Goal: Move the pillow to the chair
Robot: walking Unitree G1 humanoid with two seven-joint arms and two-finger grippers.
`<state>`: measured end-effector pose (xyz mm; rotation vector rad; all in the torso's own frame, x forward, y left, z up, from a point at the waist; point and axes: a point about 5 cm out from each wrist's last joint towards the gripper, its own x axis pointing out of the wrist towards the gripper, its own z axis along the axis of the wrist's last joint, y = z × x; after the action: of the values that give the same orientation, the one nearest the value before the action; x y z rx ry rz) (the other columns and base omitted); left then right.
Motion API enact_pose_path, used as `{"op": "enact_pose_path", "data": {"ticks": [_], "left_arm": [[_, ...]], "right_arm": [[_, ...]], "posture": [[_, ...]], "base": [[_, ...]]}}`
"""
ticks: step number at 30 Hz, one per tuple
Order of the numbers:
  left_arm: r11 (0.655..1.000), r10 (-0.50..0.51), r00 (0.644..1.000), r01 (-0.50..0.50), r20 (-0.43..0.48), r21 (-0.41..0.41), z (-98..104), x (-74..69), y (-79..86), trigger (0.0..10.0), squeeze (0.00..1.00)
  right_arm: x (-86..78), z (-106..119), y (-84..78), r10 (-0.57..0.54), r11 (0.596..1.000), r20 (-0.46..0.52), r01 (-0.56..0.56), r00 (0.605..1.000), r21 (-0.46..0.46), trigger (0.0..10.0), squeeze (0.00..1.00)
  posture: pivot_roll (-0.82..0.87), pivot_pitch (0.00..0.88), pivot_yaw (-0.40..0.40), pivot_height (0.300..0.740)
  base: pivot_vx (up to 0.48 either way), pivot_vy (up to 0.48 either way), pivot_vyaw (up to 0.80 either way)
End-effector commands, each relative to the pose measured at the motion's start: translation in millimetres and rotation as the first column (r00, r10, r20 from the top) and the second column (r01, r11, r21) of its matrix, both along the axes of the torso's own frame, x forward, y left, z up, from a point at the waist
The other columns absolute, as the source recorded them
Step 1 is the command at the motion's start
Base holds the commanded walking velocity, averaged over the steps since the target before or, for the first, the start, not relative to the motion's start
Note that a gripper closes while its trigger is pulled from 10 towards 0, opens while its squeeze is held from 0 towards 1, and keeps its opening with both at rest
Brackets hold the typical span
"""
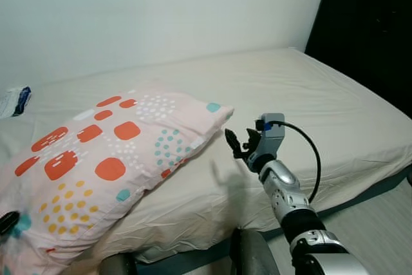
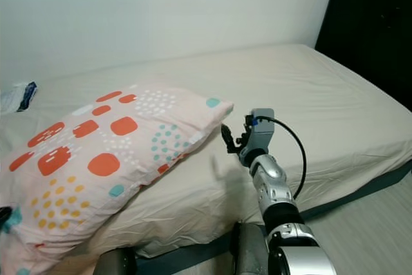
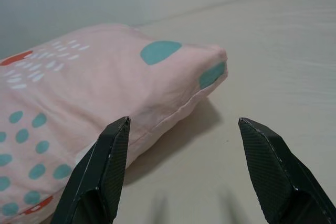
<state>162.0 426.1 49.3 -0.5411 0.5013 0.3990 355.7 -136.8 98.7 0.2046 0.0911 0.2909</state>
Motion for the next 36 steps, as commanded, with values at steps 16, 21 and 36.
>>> {"op": "enact_pose_path", "data": {"ticks": [16,21,36], "left_arm": [[0.937,0.053,0.973,0.03,0.227,-0.348,-5.6,5.3,-21.1,10.0,1.0],[0.89,0.096,0.91,0.103,0.404,-0.445,2.5,19.7,-30.9,10.0,1.0],[0.804,-0.261,0.846,0.457,0.464,-0.38,-3.3,53.8,-94.6,10.0,1.0]], "right_arm": [[-3.5,-6.7,6.3,0.022,1.0,-0.027,-0.022,0.999,-0.006,10.0,0.0],[-3.4,-6.4,6.2,0.025,1.0,-0.027,-0.025,0.999,-0.009,10.0,0.0],[-2.8,-5.8,10.4,0.034,0.999,-0.027,-0.034,0.999,-0.007,10.0,0.0]], "posture": [[0.04,0.0,-0.058,0.535],[0.04,0.0,-0.056,0.535],[0.05,0.0,-0.061,0.535]], "base": [[0.0,0.0,0.0],[0.0,0.0,0.0],[0.0,0.0,0.0]]}}
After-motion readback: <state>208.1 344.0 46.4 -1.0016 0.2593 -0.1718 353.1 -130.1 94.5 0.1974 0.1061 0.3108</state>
